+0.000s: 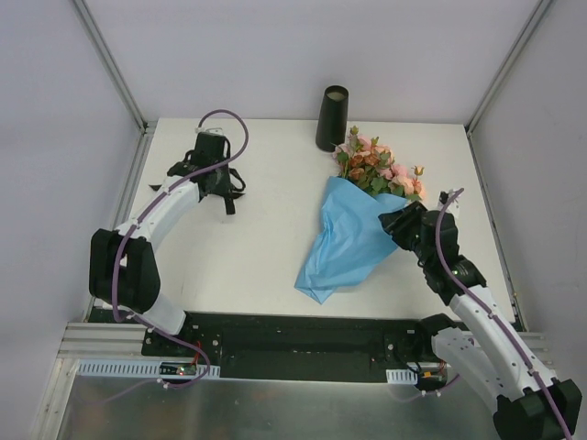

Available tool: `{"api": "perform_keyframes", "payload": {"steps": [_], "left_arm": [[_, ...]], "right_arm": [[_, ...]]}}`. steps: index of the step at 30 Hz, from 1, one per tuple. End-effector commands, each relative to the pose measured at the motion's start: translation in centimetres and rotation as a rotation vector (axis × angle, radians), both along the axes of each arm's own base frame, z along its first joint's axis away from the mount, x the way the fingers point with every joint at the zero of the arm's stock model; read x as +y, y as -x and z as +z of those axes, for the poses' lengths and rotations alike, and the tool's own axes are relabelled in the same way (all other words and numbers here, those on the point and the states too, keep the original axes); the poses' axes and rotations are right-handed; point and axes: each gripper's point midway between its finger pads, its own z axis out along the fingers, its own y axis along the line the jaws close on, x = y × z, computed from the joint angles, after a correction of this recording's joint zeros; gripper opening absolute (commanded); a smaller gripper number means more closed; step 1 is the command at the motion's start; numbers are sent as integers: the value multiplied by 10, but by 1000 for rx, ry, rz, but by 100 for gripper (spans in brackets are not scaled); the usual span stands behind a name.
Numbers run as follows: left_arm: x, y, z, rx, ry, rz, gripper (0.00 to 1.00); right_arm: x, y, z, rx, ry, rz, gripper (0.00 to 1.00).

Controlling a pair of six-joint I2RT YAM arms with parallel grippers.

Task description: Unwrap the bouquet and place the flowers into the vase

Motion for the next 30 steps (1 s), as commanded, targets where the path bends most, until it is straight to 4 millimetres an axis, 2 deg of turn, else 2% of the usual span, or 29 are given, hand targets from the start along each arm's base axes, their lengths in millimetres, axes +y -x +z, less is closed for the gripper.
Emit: {"api": "perform_keyframes", "payload": {"steps": [1, 4, 7, 9, 11, 14, 18, 21, 26, 30], "left_arm": [[-30, 36, -7, 158, 182, -38, 11], [-48, 58, -9, 245, 278, -92, 23], [-46, 69, -2, 265, 271, -108, 34], [-47, 75, 5, 265, 281, -126, 46], [-52, 82, 11, 261, 305, -162, 62], [-60, 95, 22, 251, 343, -231, 99], [-65, 110, 37, 217, 369, -311, 99], [-64, 121, 43, 187, 362, -362, 99], [-50, 129, 32, 158, 279, -361, 99], [-46, 134, 44, 99, 256, -372, 99]], "right_arm": [[-6, 3, 22, 3, -43, -55, 47], [-13, 11, 29, 17, -70, -97, 47], [-23, 18, 32, 45, -103, -170, 47], [-31, 23, 34, 68, -119, -224, 47], [-37, 29, 34, 95, -124, -263, 47], [-45, 40, 29, 131, -107, -292, 49], [-51, 53, 17, 155, -69, -290, 54], [-47, 56, 8, 148, -61, -248, 55], [-27, 50, -7, 101, -63, -117, 56], [-26, 42, -24, 91, -44, -112, 56]]}}
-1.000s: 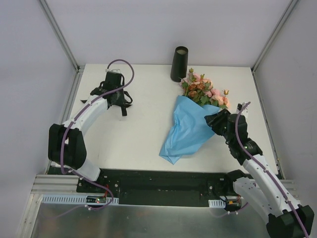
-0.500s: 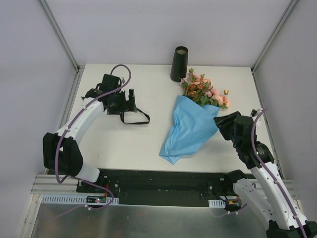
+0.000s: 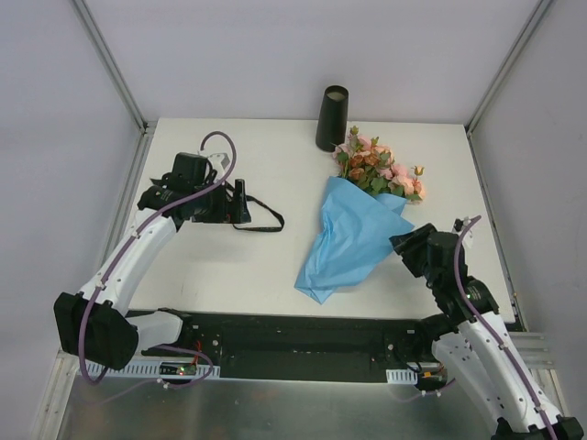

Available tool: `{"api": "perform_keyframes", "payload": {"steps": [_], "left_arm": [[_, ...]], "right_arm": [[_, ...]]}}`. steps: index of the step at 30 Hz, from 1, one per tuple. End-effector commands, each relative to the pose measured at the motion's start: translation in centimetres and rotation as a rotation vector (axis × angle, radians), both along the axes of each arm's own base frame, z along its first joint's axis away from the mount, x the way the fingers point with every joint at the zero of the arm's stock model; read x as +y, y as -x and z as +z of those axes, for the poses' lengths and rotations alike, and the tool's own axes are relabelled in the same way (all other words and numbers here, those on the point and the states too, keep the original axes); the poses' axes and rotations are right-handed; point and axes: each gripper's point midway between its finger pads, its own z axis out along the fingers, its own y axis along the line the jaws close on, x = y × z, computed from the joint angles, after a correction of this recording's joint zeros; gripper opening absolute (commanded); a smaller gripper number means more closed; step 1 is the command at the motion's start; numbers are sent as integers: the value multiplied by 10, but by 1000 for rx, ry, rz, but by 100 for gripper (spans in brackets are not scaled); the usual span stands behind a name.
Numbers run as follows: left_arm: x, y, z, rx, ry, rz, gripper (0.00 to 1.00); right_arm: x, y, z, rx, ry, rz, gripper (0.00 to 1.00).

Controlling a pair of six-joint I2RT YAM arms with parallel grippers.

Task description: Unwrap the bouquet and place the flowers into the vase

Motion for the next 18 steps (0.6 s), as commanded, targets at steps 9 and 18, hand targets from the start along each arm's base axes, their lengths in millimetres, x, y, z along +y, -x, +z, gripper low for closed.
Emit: {"api": "perform_keyframes", "payload": {"steps": [9, 18], "left_arm": [[20, 5, 18, -150, -116, 18, 99], [25, 5, 21, -173, -144, 42, 99]], "right_arm": [[32, -37, -35, -81, -23, 130, 56], [74, -57, 17, -252, -145, 309, 25]]}}
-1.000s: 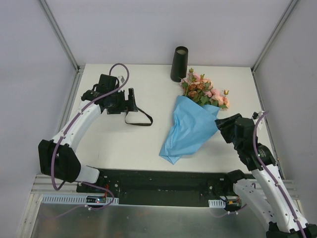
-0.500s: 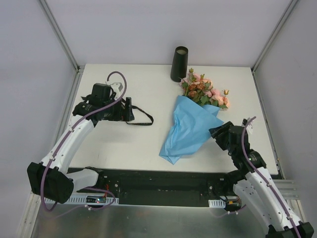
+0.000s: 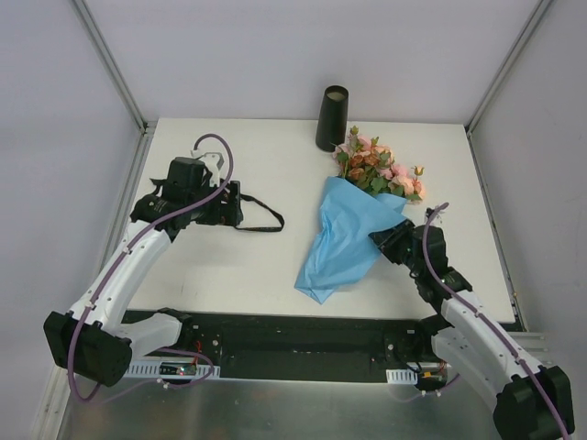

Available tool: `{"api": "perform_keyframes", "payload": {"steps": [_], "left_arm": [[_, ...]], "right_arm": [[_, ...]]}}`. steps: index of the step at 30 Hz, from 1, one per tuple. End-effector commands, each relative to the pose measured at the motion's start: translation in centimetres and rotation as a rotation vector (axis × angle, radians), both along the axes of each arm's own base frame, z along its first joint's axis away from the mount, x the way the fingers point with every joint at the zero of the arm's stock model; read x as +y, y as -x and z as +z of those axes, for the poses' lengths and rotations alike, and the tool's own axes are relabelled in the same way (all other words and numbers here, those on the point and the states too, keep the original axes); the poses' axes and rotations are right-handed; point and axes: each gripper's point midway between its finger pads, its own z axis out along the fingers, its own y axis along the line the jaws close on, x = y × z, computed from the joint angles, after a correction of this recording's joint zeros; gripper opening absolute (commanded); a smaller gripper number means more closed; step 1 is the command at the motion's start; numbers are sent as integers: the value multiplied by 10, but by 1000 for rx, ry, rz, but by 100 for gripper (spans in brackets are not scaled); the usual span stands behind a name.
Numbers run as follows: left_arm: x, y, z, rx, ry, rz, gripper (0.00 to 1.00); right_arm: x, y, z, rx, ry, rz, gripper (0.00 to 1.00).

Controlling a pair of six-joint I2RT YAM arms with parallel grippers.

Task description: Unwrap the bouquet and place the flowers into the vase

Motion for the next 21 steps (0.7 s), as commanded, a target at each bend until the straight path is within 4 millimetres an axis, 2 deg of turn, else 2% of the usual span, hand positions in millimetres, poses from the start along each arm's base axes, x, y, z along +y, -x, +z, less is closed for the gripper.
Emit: {"api": "perform_keyframes", "payload": {"steps": [1, 5, 8, 13, 17, 21], "left_arm": [[4, 1, 10, -52, -17, 6, 99], [3, 3, 12, -61, -10, 7, 99], [5, 2, 12, -61, -17, 20, 99], [13, 0, 9, -60, -48, 56, 99], [21, -2, 12, -81, -73, 97, 99], [21, -1, 10, -77, -75, 88, 99]], "right_arm": [[26, -24, 65, -195, -101, 98, 24], [39, -36, 84, -223, -142, 129, 24], [51, -48, 102, -242, -197, 144, 28], [86, -64, 124, -240, -223, 198, 41], [119, -74, 134, -230, -237, 253, 47], [142, -87, 142, -241, -240, 286, 56]]}}
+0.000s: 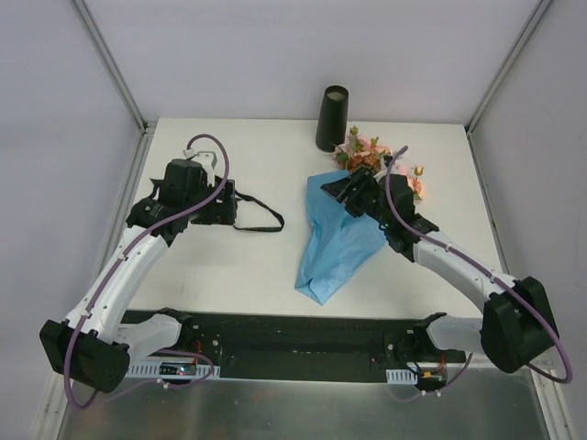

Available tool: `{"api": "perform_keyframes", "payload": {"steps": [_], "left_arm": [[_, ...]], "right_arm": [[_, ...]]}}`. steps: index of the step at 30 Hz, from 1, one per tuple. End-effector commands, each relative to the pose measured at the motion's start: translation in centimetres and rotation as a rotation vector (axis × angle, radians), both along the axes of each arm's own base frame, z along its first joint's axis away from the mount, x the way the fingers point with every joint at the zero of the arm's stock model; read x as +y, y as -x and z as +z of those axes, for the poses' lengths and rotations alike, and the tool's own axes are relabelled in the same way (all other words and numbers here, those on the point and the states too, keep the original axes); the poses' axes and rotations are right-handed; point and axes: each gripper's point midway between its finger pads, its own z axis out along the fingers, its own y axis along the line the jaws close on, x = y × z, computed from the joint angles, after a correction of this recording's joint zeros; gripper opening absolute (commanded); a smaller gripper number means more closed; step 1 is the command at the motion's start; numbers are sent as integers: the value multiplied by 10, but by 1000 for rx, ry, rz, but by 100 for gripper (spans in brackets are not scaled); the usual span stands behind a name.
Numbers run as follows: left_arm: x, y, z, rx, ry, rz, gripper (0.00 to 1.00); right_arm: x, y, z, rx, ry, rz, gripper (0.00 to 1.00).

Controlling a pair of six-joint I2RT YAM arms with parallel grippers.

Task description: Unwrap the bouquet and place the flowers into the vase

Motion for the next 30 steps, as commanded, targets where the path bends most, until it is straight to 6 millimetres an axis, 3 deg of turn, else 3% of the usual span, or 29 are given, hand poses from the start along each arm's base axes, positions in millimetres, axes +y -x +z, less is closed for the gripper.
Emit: {"api": "perform_keyframes", "payload": {"steps": [1, 9, 17, 30], "left_arm": [[3, 2, 1, -16, -10, 11, 99], [-2, 4, 0, -6, -1, -15, 99], [-2, 4, -2, -1, -7, -16, 99], [-4, 4, -1, -3, 3, -20, 99]], "right_arm": [[30, -20, 36, -87, -59, 34, 59], [63, -38, 35, -63, -93, 85, 75], [91, -40, 53, -77, -129, 137, 87], [101, -23, 103, -77, -176, 195, 87]]}}
